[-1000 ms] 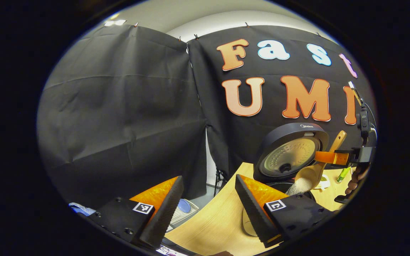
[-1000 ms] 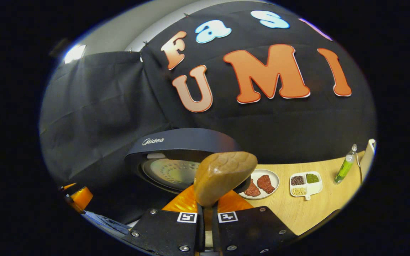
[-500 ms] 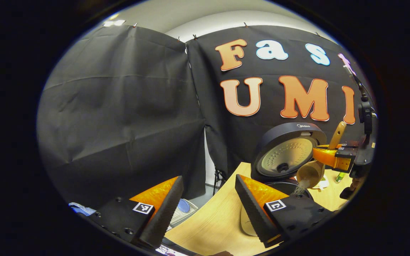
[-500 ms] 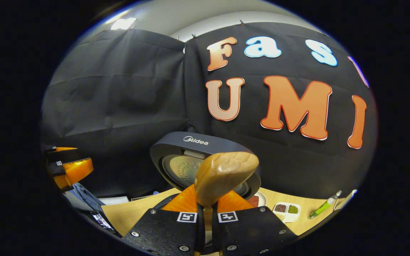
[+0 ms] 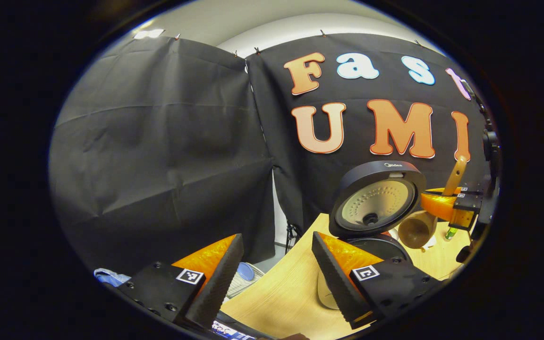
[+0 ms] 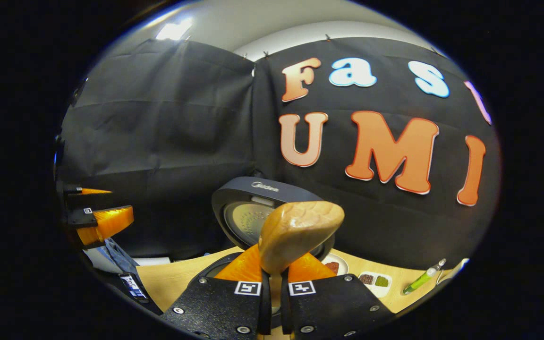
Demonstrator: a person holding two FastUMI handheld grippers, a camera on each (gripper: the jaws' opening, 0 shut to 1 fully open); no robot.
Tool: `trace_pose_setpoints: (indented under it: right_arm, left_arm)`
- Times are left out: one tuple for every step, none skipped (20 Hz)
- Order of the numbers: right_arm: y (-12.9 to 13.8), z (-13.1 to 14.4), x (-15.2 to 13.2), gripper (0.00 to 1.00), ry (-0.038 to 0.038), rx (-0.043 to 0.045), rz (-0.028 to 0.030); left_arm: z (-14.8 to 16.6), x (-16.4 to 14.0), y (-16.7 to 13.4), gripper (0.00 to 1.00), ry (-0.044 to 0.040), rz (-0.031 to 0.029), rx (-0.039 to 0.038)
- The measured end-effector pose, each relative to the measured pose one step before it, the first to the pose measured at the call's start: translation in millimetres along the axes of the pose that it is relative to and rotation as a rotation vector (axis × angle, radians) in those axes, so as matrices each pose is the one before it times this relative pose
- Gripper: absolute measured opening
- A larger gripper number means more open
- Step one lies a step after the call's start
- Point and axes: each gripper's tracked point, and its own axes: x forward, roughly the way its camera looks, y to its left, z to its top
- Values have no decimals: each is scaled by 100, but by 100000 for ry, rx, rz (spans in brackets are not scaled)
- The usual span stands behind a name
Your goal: Close the left gripper, press the button to open the rice cooker; take a wooden spoon from the chopstick holder with the right hand, scoop a spoonful of rice and pour it into the rice cooker, then put the wooden spoon back into the chopstick holder.
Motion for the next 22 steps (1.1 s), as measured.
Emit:
trace_pose_setpoints:
  right_arm:
    - [-1425,-517,-921,7,969,2964,-2071]
    - [-1528,-668,-955,7,1302,2397,-2521]
    - [-1745,-774,-1105,7,1204,1887,-2742]
    - [-1934,-737,-1080,7,1030,1829,-3051]
    - [-1602,-596,-1232,7,989,2077,-2839]
    - [-1791,-620,-1099,7,878,2196,-2919]
    - [-1738,-641,-877,7,642,2419,-3316]
    - [-1959,-765,-925,7,1088,2351,-3333]
    - [-1914,-828,-827,7,1361,2424,-3523]
    - [-2122,-947,-923,7,1359,2425,-3736]
    - [-2183,-1001,-871,7,1333,2509,-3849]
    - [-2293,-909,-701,7,1405,2285,-3839]
    - [-2173,-924,-776,7,1424,2024,-4010]
    - [-2362,-836,-579,7,1020,2149,-3874]
    - [-2241,-690,-557,7,1334,2427,-3475]
    - [-2226,-750,-387,7,1375,2285,-3234]
    - [-2027,-710,-341,7,1083,2380,-3334]
    - [-1790,-526,147,7,968,1862,-2826]
    - [-1847,-349,-306,7,715,1957,-2804]
    - [-1795,-462,-332,7,760,1712,-2105]
    - [-1110,-291,181,7,565,1721,-1983]
    - [-1097,-617,407,7,1265,1489,-1820]
  left_arm:
    - [85,-210,-619,98,-138,-844,214]
    - [8,-220,-674,100,-54,-860,395]
    - [222,-196,-751,100,-230,-968,415]
    - [144,-189,-865,99,-331,-1157,397]
    - [238,-92,-1001,99,-336,-1374,62]
    - [-72,-69,-899,99,285,-2010,-941]
    - [-14,-141,-911,99,658,-1452,-856]
    - [-52,-51,-787,98,632,-1233,-341]
    - [54,-82,-710,98,273,-727,85]
    - [147,-8,-630,98,7,-766,150]
    - [53,-3,-828,98,164,-907,187]
    - [72,71,-777,100,-41,-955,129]
    - [85,33,-869,100,387,-1414,-272]
    - [3,64,-681,100,594,-830,-443]
    - [-58,63,-606,98,546,-627,-24]
    - [207,6,-557,99,110,-255,394]
    - [263,-68,-590,100,-316,-361,494]
    - [300,-45,-592,100,-334,-354,625]
    - [267,-25,-513,100,-351,-412,569]
    - [242,-8,-557,98,79,-448,407]
    - [264,-82,-545,99,-144,-524,120]
    - [232,-143,-568,98,-121,-472,133]
